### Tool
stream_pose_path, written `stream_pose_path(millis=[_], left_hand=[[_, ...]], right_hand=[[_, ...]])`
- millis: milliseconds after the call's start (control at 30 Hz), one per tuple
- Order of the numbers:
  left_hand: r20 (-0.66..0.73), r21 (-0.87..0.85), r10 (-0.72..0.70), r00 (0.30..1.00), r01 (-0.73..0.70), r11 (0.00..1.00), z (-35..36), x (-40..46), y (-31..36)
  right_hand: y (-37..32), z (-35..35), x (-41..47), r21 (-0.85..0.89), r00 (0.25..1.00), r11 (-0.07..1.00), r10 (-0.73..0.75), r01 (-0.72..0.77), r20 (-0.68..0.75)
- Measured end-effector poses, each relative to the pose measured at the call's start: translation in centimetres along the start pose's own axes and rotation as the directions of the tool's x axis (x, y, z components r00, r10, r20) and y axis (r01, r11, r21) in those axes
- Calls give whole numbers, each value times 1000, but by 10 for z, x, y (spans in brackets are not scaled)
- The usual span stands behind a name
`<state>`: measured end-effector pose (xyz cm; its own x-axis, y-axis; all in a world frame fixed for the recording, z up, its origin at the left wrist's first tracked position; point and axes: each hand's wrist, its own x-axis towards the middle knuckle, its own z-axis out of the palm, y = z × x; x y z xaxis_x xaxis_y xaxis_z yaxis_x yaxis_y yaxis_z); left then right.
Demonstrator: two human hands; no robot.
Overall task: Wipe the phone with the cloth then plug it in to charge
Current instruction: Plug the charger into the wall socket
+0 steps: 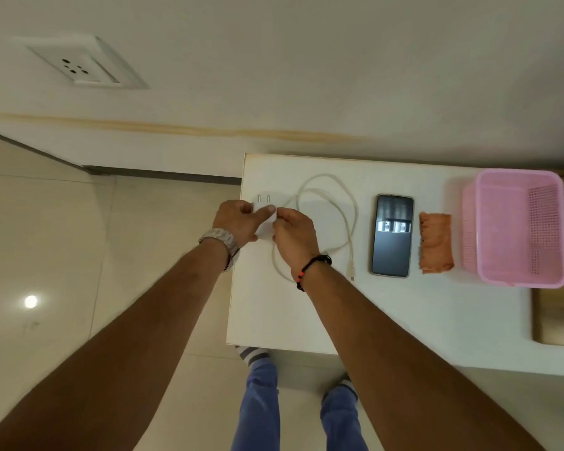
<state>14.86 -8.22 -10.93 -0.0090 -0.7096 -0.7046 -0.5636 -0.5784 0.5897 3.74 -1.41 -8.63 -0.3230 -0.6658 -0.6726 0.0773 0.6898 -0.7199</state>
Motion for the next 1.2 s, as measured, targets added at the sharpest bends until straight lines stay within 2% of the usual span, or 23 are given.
stream_pose_path(millis=[100, 133, 233, 333, 400, 467, 600, 700, 800, 900, 967, 1067, 1133, 1200], left_hand=[[100, -157, -30, 995, 46, 986, -9, -11, -1], [126, -230, -32, 991, 61, 971, -12, -17, 0], [178, -416, -12, 984, 86, 905, -20, -37, 1], [178, -493, 24, 984, 68, 868, -23, -51, 4], [162, -511, 30, 986, 58, 858, -23, -57, 6], [147, -515, 27, 989, 53, 855, -20, -60, 7], [127, -512, 21, 992, 47, 858, -17, -61, 8], [116, -511, 36, 993, 29, 859, -17, -63, 9], [119, -523, 50, 992, 19, 852, -20, -69, 11], [141, -563, 51, 989, 38, 825, -22, -74, 17], [146, -601, 55, 988, 44, 798, -24, -77, 24], [152, -689, 60, 987, 62, 723, -28, -81, 40], [167, -746, 43, 985, 98, 659, -27, -83, 53], [177, -766, 21, 984, 125, 630, -25, -86, 65]], right_hand=[[4, -13, -16, 46, 999, 998, -42, 42, 19], [8, -22, -22, 7, 996, 997, -83, 83, -10], [29, -66, -35, -233, 936, 952, -255, 198, -244], [53, -110, -43, -408, 872, 910, -259, 76, -416], [65, -124, -43, -545, 890, 839, -256, 11, -377], [74, -126, -39, -671, 911, 741, -296, 28, -289], [72, -121, -24, -727, 902, 677, -378, 116, -208], [71, -113, -17, -819, 910, 528, -413, 226, -15], [67, -110, -20, -873, 902, 412, -427, 263, 70], [56, -107, -30, -826, 839, 431, -537, 365, 90], [41, -103, -43, -700, 799, 564, -601, 437, 16], [8, -95, -64, -301, 851, 835, -512, 461, -115], [-14, -90, -76, -70, 880, 890, -456, 451, -133], [-33, -85, -85, 44, 901, 904, -417, 425, -122]])
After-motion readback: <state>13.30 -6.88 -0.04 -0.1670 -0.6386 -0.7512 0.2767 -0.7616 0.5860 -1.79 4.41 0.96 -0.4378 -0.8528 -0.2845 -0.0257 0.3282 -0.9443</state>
